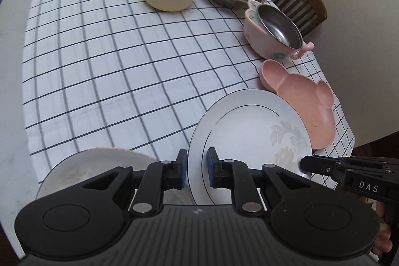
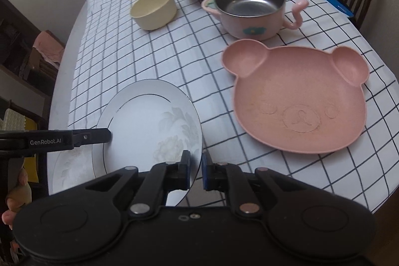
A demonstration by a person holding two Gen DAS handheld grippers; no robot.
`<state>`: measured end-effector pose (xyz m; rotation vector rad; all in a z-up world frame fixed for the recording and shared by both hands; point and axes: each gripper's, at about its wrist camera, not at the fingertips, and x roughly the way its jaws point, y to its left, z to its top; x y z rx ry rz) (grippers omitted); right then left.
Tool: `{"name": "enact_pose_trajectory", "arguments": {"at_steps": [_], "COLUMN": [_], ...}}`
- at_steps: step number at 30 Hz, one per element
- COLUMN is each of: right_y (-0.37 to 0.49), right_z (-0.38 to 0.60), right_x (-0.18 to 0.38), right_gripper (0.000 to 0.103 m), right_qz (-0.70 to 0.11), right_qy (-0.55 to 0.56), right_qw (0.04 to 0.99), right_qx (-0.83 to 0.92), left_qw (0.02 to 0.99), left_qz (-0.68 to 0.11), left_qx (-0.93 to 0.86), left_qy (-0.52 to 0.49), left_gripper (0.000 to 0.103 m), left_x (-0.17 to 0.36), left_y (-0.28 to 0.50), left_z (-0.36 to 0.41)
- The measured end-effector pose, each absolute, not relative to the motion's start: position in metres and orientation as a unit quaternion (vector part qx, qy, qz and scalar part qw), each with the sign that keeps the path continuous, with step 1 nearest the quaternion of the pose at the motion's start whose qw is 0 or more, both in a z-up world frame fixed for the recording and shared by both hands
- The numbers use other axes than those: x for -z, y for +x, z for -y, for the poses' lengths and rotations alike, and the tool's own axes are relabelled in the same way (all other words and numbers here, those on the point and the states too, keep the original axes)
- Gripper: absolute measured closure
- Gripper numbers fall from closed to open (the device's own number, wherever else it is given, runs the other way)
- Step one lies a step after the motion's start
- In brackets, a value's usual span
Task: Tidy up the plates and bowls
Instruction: 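Lift the small gold-rimmed plate and lower it onto the large floral plate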
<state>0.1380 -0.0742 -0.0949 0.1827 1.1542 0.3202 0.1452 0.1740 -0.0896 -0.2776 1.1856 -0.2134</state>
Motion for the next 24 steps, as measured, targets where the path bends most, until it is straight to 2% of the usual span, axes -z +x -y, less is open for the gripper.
{"name": "enact_pose_trajectory", "arguments": {"at_steps": [12,24], "right_y": [0.125,0.109], "right_z": [0.010,-0.043], "right_x": [0.088,0.108], "right_gripper": [0.093,0.093], "right_qz": [-0.550,-0.572], "right_qy": [0.056,0.020], "right_qw": [0.806,0.783], "right_qx": [-0.211,-0.242], "left_qw": [0.822,0.806], "left_qz": [-0.546,-0.566], "left_qx": [0.038,0.006], "left_qy": [-0.157,-0.175], "left_gripper": [0.088,0.088], "left_x": [0.076,0.102], "left_y": [0.097,0.063], "left_z": [-0.238,-0.277]}}
